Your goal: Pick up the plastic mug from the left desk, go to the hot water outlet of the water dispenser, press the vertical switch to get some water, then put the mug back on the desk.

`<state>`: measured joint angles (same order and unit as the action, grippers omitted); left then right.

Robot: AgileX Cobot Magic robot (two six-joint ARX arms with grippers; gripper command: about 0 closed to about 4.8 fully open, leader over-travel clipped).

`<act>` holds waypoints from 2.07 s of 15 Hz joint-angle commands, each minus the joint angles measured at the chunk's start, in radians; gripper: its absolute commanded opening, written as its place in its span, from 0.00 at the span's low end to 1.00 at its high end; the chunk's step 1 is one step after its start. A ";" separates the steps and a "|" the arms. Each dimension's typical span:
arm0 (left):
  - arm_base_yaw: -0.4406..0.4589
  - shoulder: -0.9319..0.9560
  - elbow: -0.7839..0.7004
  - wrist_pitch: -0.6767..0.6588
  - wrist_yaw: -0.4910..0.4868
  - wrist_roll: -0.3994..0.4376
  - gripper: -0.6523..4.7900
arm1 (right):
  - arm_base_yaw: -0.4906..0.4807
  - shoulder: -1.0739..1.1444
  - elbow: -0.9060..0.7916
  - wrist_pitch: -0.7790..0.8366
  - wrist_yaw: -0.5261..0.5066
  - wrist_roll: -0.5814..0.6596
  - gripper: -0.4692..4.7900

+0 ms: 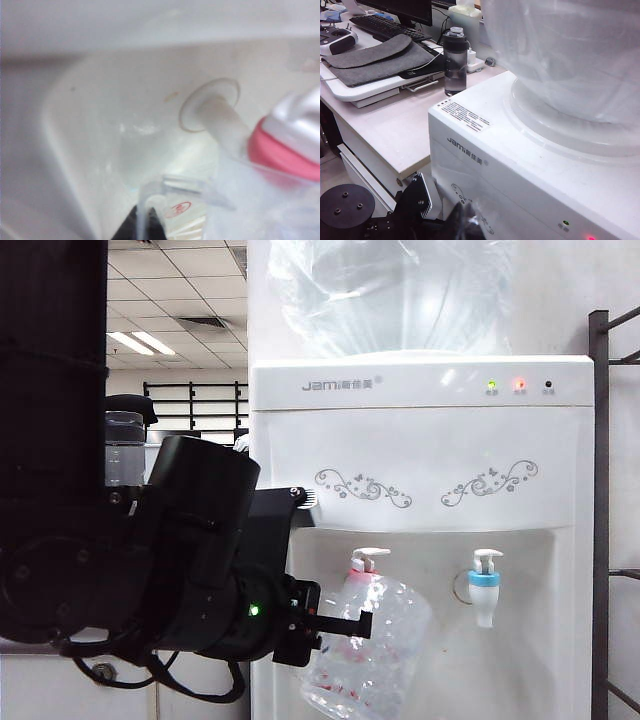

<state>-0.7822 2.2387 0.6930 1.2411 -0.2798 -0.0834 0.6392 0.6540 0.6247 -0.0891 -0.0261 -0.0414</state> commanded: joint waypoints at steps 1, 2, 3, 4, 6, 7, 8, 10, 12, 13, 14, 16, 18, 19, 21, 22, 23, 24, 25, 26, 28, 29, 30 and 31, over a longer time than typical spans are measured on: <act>-0.002 -0.018 0.015 0.207 0.010 0.008 0.11 | 0.000 -0.002 0.002 0.011 0.002 0.005 0.08; -0.002 -0.018 0.015 0.188 0.008 0.004 0.11 | 0.000 -0.002 0.002 0.011 0.001 0.005 0.08; -0.002 -0.018 0.015 0.170 0.007 0.003 0.11 | 0.000 -0.002 0.002 0.011 0.001 0.005 0.08; -0.002 -0.018 0.015 0.138 0.007 -0.003 0.11 | 0.000 -0.002 0.002 0.011 0.001 0.005 0.08; -0.002 -0.018 0.015 0.077 0.007 -0.005 0.11 | 0.000 -0.002 0.002 0.011 0.001 0.005 0.08; -0.002 -0.018 0.015 0.050 0.007 -0.007 0.11 | 0.000 -0.002 0.002 0.011 0.002 0.005 0.08; -0.002 -0.018 0.015 0.035 0.008 -0.007 0.11 | 0.000 -0.002 0.002 0.011 0.001 0.005 0.08; -0.002 -0.018 0.015 -0.006 0.026 -0.012 0.11 | 0.000 -0.002 0.002 0.011 0.002 0.005 0.08; -0.002 -0.018 0.015 -0.067 0.062 -0.068 0.11 | 0.000 -0.002 0.002 0.011 0.001 0.005 0.08; -0.002 -0.018 0.015 -0.081 0.068 -0.079 0.11 | 0.000 -0.002 0.002 0.011 0.002 0.005 0.08; -0.002 -0.018 0.015 -0.089 0.079 -0.084 0.11 | 0.000 -0.002 0.002 0.011 0.002 0.005 0.08; -0.002 -0.019 0.015 -0.089 0.082 -0.085 0.11 | 0.000 -0.002 0.002 0.011 0.002 0.005 0.08; -0.002 -0.019 0.015 -0.098 0.086 -0.087 0.11 | 0.000 -0.002 0.002 0.011 0.002 0.005 0.08; -0.002 -0.019 0.015 -0.105 0.087 -0.092 0.11 | 0.000 -0.002 0.002 0.011 0.001 0.005 0.08; -0.003 -0.019 0.014 -0.121 0.098 -0.093 0.11 | 0.000 -0.002 0.002 0.011 0.002 0.005 0.08; -0.003 -0.019 0.014 -0.123 0.100 -0.093 0.11 | 0.000 -0.002 0.002 0.011 0.002 0.005 0.08; -0.003 -0.019 0.014 -0.127 0.101 -0.093 0.11 | 0.000 -0.002 0.002 0.011 0.002 0.005 0.08; -0.003 -0.019 0.014 -0.127 0.102 -0.093 0.11 | 0.000 -0.002 0.002 0.011 0.002 0.005 0.08; -0.003 -0.019 0.010 -0.127 0.108 -0.093 0.11 | 0.000 -0.002 0.002 0.011 0.002 0.005 0.08; -0.003 -0.019 0.008 -0.130 0.113 -0.093 0.11 | 0.000 -0.002 0.002 0.011 0.001 0.005 0.08; -0.003 -0.019 0.005 -0.142 0.121 -0.095 0.11 | 0.000 -0.002 0.002 0.011 0.002 0.005 0.08; -0.003 -0.019 0.003 -0.149 0.127 -0.115 0.11 | 0.000 -0.002 0.002 0.011 0.002 0.005 0.08; -0.003 -0.019 0.002 -0.152 0.129 -0.116 0.11 | 0.000 -0.002 0.002 0.011 0.002 0.005 0.08; -0.003 -0.019 0.001 -0.152 0.129 -0.115 0.11 | 0.000 -0.002 0.002 0.011 0.001 0.005 0.08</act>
<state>-0.7849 2.2314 0.6918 1.0473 -0.1562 -0.1848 0.6392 0.6540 0.6247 -0.0891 -0.0261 -0.0414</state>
